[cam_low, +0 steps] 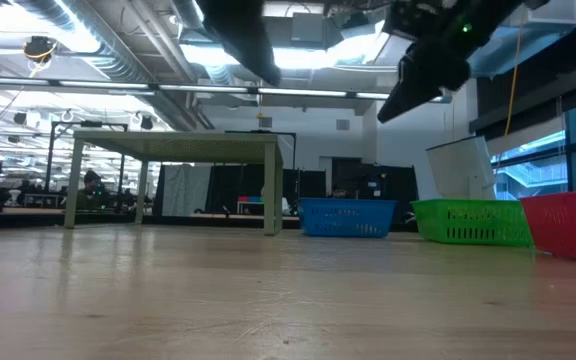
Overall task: Pick & Place Office Desk Supplies
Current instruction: Put the blue bin on the shelf
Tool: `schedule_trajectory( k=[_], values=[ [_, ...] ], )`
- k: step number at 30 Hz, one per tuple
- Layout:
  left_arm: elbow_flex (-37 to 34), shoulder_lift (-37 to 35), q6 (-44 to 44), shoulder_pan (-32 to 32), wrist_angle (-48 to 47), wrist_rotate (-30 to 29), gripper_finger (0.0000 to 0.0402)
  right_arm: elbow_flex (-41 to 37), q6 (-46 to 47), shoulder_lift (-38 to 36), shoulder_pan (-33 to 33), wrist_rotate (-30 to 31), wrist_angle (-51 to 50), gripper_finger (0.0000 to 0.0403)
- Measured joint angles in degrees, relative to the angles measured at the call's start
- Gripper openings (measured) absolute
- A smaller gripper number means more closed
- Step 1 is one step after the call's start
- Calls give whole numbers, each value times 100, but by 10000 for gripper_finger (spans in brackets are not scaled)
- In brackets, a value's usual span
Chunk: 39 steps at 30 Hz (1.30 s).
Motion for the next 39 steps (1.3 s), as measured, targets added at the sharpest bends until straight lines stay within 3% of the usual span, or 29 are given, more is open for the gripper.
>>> schedule_trajectory(
  k=[3,7,21,30,34,39],
  values=[
    [0,-219,-462,-176,-454,-2,168,1,-559,0,-327,-725,54,162],
    [0,-493,-1109,-423,-1056,-9,168,1,-793,146,-767,-1216,139,162],
    [-7,-938,-2393,-1292,-1583,-479,168,1,-2010,1895,-1827,-1558,1195,162],
    [-7,-951,-2457,-1546,-1613,-810,168,-1,-1902,2288,-2031,-1899,1236,158],
    [-7,-951,-2447,-1542,-1613,-831,168,1,-1858,2288,-2029,-1901,1241,124],
    [-7,-951,-2443,-1542,-1626,-828,168,1,-1858,2288,-2031,-1901,1226,37]
  ],
)
